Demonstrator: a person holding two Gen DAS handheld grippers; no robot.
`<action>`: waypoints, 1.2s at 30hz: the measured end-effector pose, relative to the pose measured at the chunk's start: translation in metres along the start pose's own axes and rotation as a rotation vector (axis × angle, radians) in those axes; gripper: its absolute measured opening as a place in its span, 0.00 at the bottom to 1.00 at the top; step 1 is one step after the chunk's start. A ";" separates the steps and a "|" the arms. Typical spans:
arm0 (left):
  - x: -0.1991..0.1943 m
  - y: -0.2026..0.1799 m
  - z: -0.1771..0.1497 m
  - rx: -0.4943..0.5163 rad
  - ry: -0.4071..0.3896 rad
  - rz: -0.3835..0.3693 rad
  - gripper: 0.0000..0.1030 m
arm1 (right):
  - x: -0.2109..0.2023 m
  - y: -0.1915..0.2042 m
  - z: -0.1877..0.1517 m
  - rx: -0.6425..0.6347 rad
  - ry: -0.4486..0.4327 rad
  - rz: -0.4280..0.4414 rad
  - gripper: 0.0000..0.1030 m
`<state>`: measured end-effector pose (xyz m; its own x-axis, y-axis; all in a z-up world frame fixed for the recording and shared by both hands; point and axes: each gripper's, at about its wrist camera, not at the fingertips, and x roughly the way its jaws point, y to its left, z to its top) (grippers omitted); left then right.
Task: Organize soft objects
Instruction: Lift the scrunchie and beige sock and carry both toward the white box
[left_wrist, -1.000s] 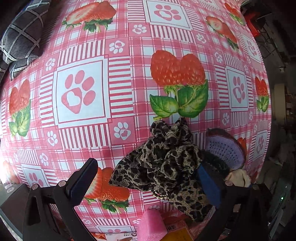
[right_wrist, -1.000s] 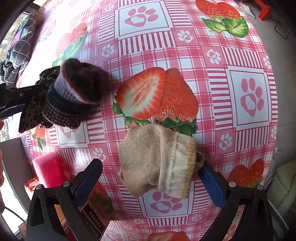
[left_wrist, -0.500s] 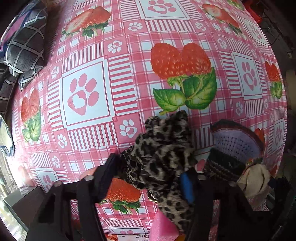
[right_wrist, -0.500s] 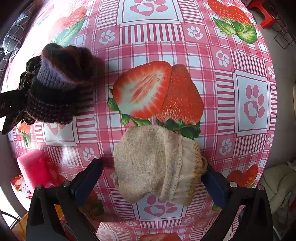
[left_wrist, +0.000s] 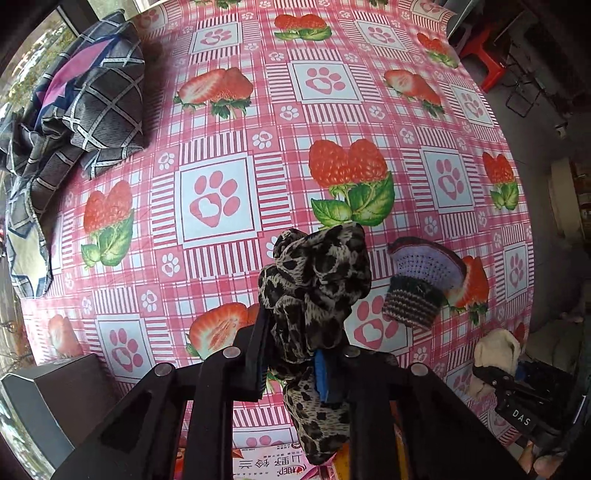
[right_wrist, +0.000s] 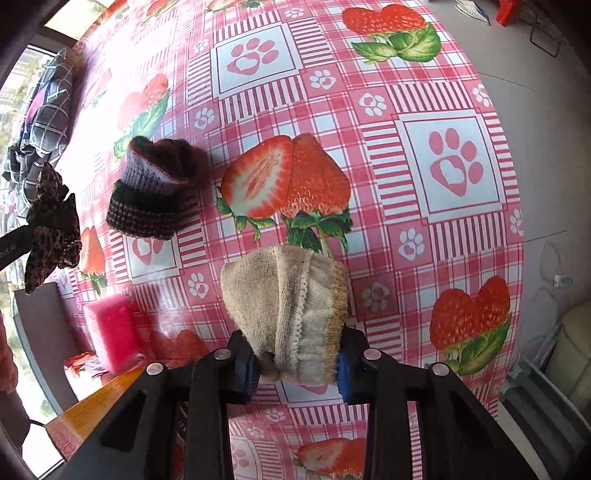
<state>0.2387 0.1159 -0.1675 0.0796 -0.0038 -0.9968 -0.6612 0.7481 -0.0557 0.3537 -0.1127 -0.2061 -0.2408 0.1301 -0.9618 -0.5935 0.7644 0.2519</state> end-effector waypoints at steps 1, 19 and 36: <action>-0.005 0.000 -0.003 0.005 -0.009 0.003 0.21 | -0.005 -0.003 -0.006 0.005 -0.003 0.006 0.32; -0.083 0.028 -0.121 0.008 -0.072 -0.077 0.21 | -0.084 0.015 -0.075 0.069 -0.111 0.097 0.32; -0.142 0.068 -0.219 0.016 -0.165 -0.122 0.21 | -0.139 0.100 -0.149 -0.012 -0.224 0.099 0.33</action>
<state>0.0188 0.0223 -0.0422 0.2806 0.0131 -0.9597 -0.6272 0.7594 -0.1730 0.2133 -0.1478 -0.0316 -0.1227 0.3419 -0.9317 -0.5845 0.7338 0.3462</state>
